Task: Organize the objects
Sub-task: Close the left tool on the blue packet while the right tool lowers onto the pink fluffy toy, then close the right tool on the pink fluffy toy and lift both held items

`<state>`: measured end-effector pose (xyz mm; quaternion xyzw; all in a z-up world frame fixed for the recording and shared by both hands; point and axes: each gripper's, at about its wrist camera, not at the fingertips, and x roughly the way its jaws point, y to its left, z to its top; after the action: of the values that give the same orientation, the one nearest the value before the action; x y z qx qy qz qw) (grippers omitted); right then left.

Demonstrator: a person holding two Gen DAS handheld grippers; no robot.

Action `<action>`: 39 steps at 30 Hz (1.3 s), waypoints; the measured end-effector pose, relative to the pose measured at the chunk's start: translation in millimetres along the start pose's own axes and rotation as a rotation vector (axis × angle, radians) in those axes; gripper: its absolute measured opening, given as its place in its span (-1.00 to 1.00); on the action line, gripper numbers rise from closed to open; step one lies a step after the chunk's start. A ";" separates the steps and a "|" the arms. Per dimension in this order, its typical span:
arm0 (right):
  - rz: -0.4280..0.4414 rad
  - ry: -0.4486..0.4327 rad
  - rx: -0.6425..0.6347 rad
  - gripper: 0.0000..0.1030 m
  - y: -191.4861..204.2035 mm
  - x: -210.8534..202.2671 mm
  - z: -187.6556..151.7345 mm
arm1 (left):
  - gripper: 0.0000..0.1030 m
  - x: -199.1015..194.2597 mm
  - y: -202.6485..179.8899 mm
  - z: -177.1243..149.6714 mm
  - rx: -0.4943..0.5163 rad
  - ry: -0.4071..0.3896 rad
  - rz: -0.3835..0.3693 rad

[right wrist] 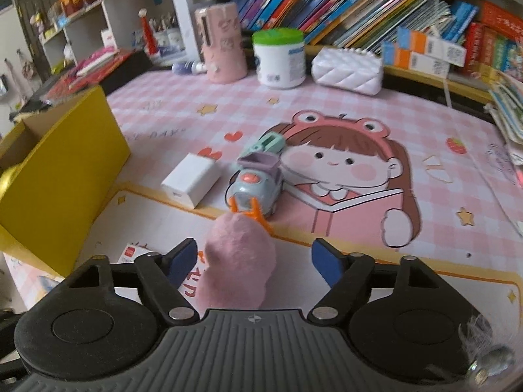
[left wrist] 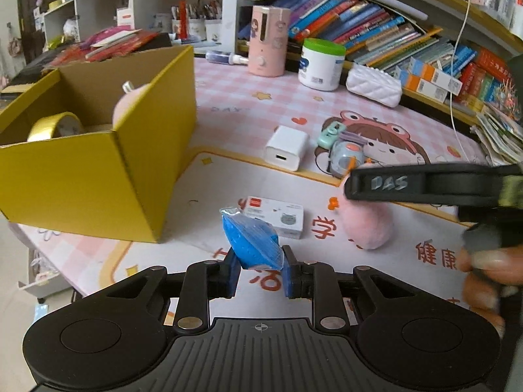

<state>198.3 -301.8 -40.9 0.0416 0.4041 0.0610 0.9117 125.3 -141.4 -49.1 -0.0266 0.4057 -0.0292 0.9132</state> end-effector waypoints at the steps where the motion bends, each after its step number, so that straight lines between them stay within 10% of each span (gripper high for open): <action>1: -0.004 0.012 -0.011 0.45 2.1 5.1 0.1 | -0.54 -1.6 1.1 0.1 0.001 -0.004 0.002; 10: -0.003 0.077 -0.028 -0.09 9.0 31.4 -1.5 | -0.54 -15.8 6.7 0.6 0.001 -0.031 -0.007; 25: -0.116 -0.077 0.085 -0.10 15.8 -69.8 -18.9 | -0.54 -42.6 24.4 1.8 0.026 -0.095 -0.128; 39: -0.154 -0.088 0.051 -0.10 98.6 -108.2 -62.8 | -0.54 -81.3 94.6 -22.6 0.026 -0.118 -0.166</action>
<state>72.1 -218.2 8.5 0.0361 0.3670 -0.0214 0.9293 57.2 -41.5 -10.9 -0.0501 0.3470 -0.1084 0.9302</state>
